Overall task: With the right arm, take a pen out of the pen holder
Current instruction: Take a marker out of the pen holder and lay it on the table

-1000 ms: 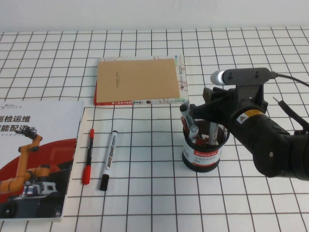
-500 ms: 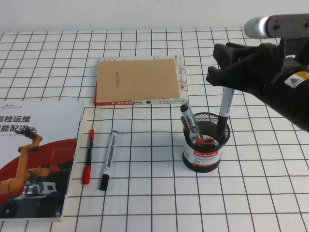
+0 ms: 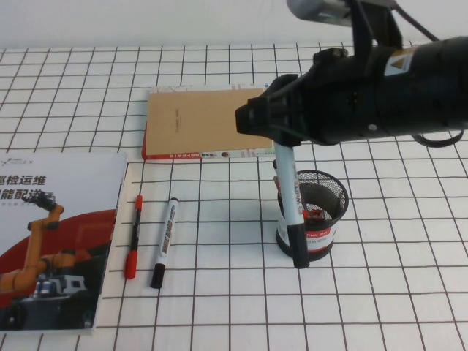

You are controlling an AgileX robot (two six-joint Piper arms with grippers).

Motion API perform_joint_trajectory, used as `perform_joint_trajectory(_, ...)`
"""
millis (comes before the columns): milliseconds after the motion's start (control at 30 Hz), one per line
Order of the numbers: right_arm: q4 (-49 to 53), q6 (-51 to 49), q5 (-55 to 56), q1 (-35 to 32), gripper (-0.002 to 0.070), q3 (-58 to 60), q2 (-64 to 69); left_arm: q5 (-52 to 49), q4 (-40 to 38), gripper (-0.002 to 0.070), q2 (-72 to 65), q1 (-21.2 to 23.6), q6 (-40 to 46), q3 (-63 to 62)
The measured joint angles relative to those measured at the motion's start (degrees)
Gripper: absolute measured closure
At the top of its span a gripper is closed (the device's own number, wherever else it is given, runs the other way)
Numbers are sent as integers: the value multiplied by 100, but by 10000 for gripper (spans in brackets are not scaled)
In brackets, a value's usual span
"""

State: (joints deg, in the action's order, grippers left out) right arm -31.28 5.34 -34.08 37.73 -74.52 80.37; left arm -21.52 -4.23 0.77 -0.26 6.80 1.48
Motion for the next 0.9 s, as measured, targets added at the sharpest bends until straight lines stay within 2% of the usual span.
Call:
perform_joint_trajectory(133, 390, -534, -475, 217, 573, -601, 604, 0, 0, 679, 0, 0, 0, 0)
perform_joint_trajectory(367, 792, -1270, -487, 693, 573, -1420, 1732, 0, 0, 679, 0, 0, 0, 0)
perform_joint_trajectory(633, 913, -1676, -390, 782, 573, -2275, 2961, 0, 0, 679, 0, 0, 0, 0)
perform_joint_trajectory(900, 1462, -2300, -127, 782, 573, -2402, 3505, 0, 0, 679, 0, 0, 0, 0)
